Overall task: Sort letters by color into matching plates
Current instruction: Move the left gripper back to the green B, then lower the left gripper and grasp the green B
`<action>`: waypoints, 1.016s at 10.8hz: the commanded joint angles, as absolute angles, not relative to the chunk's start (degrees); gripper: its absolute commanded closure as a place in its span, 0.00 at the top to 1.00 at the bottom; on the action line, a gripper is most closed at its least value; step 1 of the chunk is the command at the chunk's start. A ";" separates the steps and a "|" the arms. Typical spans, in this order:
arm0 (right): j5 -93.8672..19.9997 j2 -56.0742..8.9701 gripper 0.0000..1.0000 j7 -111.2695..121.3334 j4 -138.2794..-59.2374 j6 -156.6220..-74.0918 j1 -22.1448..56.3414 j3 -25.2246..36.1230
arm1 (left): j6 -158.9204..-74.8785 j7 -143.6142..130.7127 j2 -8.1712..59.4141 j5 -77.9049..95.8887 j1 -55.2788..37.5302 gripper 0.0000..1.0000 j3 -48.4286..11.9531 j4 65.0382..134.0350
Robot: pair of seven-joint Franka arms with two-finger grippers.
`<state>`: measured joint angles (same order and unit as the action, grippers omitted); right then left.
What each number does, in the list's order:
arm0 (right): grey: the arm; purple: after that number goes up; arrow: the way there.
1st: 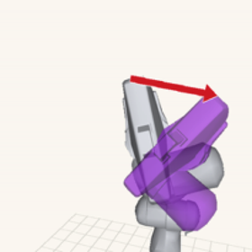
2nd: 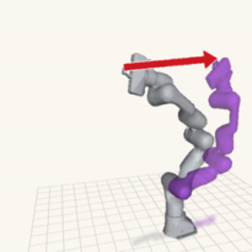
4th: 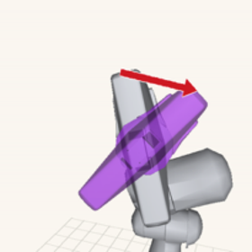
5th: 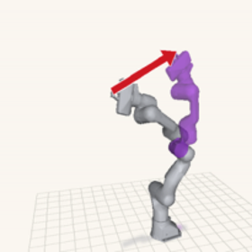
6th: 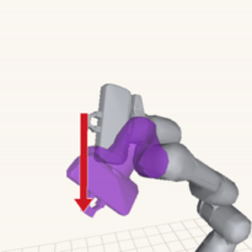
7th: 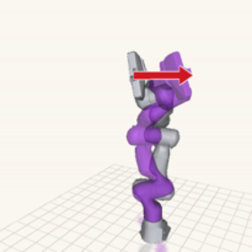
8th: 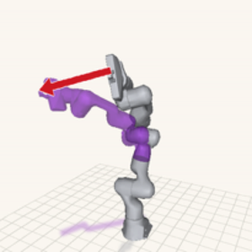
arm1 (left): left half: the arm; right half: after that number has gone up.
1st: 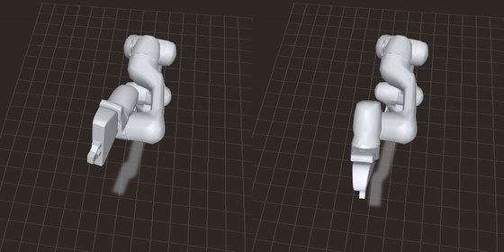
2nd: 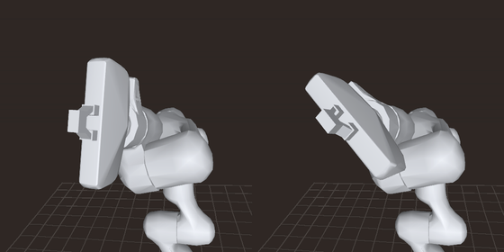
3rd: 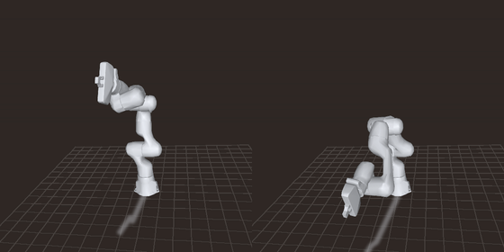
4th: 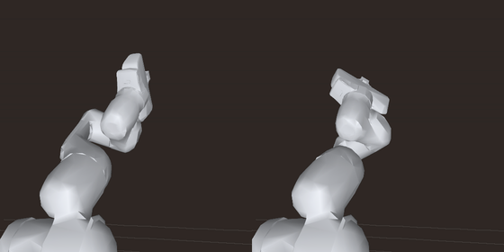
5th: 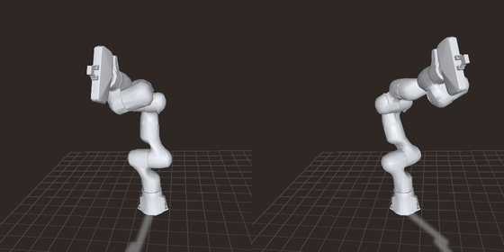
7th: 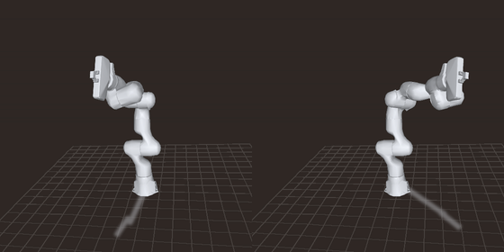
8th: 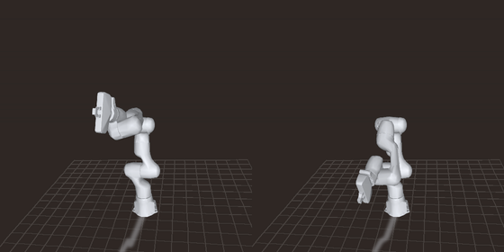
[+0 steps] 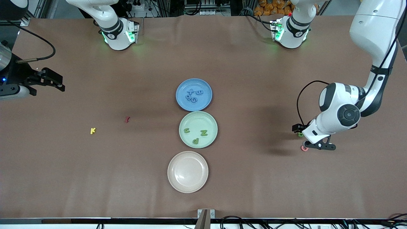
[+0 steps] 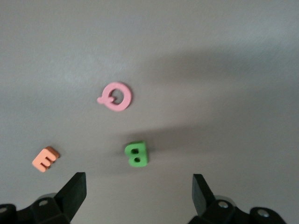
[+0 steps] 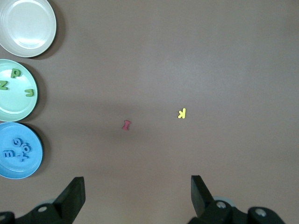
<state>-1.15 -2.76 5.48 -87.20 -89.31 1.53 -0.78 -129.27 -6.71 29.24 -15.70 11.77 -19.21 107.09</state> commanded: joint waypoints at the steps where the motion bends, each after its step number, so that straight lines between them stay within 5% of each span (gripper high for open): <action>1: -0.97 -1.58 1.00 5.54 -88.86 -89.47 2.11 -0.26 | -139.96 -6.86 23.30 -19.33 17.48 1.00 -19.95 119.23; 11: -0.97 -1.58 1.00 5.54 -88.86 -89.47 2.20 -0.35 | -143.79 -22.15 31.46 -19.68 15.21 1.00 -19.69 114.00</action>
<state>-1.15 -2.76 5.48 -87.76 -89.31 1.70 -0.78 -143.66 -19.65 28.54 -17.73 16.20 -19.82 116.13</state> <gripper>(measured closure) 0.000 0.000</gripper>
